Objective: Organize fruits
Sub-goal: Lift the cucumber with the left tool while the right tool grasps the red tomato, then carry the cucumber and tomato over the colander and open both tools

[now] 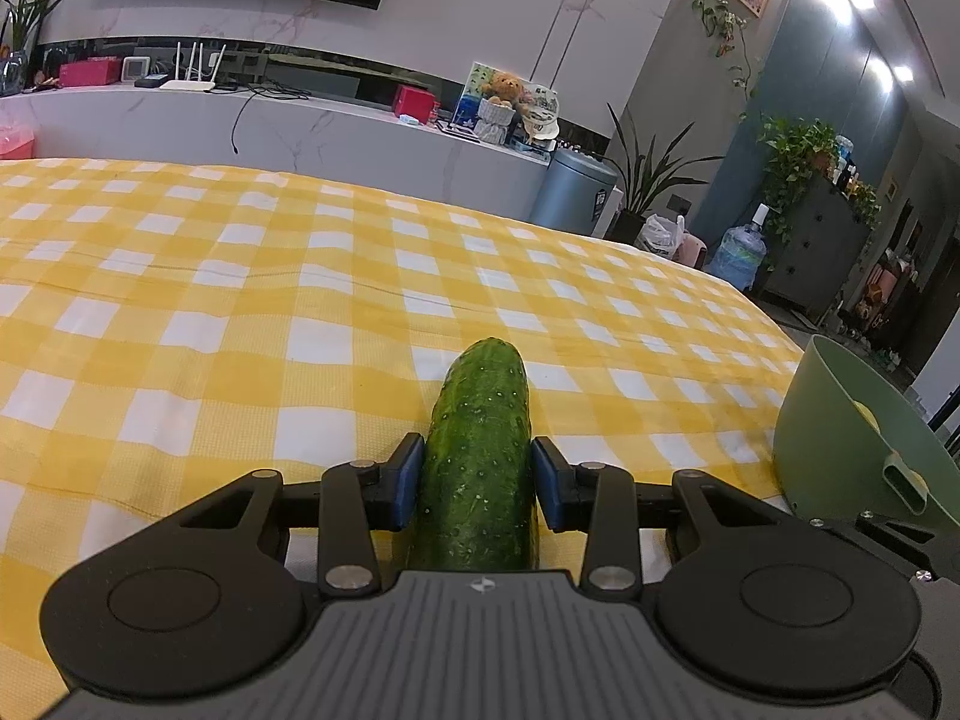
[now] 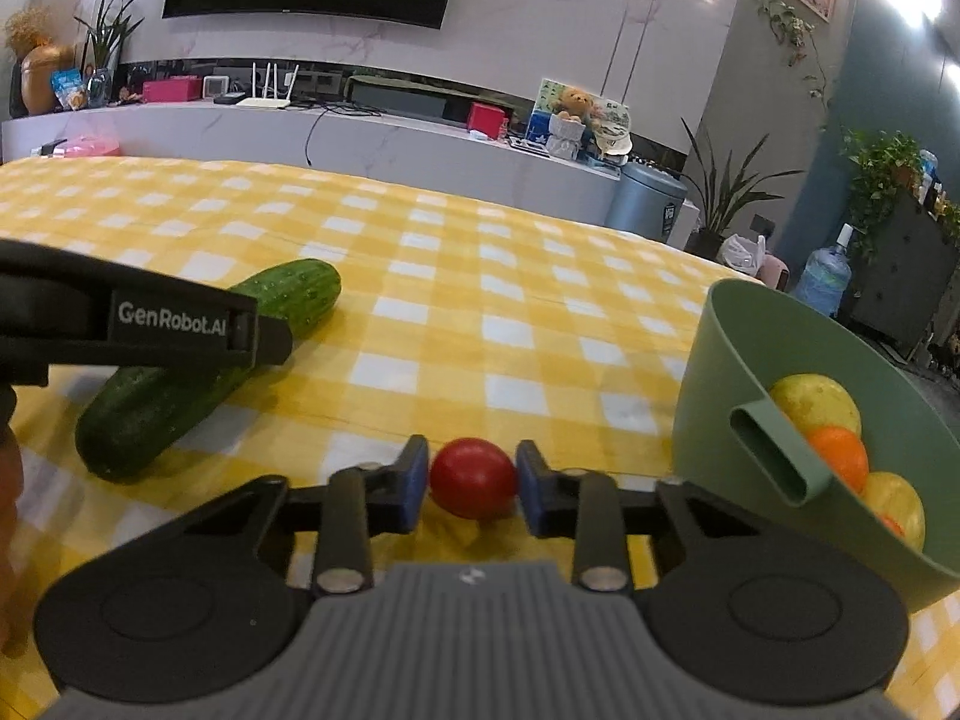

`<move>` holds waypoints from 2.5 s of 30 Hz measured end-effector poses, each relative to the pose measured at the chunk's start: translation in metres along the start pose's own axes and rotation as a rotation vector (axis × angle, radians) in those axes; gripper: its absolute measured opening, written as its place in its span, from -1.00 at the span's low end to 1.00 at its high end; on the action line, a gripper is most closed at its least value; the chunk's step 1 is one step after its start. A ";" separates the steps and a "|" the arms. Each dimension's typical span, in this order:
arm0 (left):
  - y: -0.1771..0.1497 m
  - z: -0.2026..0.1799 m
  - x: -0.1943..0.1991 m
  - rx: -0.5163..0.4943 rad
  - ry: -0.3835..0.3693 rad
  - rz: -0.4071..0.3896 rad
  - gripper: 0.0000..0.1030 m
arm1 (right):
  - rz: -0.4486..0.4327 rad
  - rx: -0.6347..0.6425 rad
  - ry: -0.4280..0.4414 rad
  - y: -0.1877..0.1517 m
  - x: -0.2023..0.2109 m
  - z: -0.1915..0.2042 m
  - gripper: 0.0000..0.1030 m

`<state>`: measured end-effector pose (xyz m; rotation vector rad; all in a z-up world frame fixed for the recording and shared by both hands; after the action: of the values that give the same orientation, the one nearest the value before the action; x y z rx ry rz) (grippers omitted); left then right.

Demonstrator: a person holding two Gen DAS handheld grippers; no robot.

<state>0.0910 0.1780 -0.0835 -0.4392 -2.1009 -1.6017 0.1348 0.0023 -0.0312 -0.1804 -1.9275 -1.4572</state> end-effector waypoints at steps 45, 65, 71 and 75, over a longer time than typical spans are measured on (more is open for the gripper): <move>0.049 -0.078 0.051 0.272 -0.428 -0.124 -0.18 | -0.193 -0.681 0.020 0.052 0.109 -0.221 -0.48; 0.067 -0.160 -0.038 0.122 -0.382 0.126 -0.18 | -0.038 -0.884 0.075 0.031 0.058 -0.274 -0.06; 0.065 -0.181 -0.065 0.062 -0.297 0.248 -0.18 | -0.030 -0.924 0.122 0.029 0.058 -0.280 -0.02; 0.057 -0.196 -0.075 -0.036 -0.223 0.292 -0.18 | -0.017 -0.934 0.142 0.027 0.056 -0.281 -0.02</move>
<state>0.2155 0.0066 -0.0348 -0.9298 -2.0501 -1.4771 0.2319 -0.2532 0.0575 -0.4591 -1.0114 -2.2096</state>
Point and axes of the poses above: each gripper's, at about its wrist camera, not at the fingertips, and x roughly against the way its jaws point, z to its left, y to its top, the point moved 3 cm from there along -x, roughly the way its jaws point, and after that the axes turned 7 degrees about -x, right-handed, at the moved point
